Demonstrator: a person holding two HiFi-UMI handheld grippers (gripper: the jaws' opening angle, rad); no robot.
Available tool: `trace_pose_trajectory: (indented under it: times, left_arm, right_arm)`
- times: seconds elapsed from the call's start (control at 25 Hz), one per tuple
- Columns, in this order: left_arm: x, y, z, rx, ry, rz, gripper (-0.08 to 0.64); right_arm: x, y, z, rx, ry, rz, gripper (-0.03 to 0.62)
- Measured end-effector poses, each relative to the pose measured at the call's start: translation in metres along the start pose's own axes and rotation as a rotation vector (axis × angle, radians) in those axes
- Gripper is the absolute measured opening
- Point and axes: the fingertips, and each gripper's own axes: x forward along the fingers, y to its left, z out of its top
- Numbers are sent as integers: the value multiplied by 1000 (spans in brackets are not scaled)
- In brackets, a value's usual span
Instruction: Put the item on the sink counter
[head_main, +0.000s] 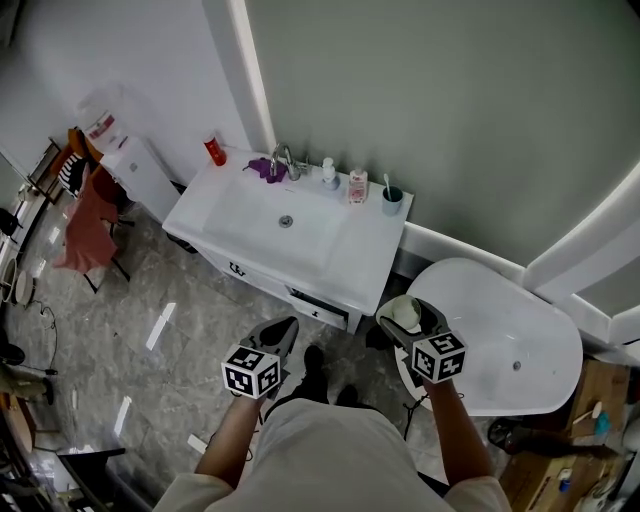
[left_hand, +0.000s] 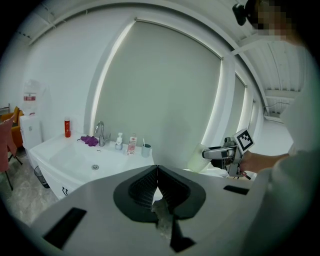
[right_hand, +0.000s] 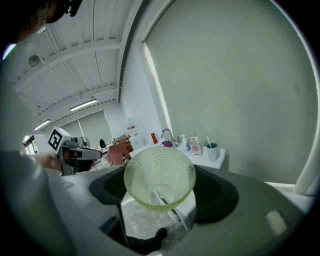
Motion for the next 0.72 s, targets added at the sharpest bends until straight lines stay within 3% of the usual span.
trace_pose_trajectory:
  times: [0.72]
  left_arm:
    - [91,88,40,-19,71,-137,8]
  right_arm:
    - [96,-39,20,17,92,-152,397]
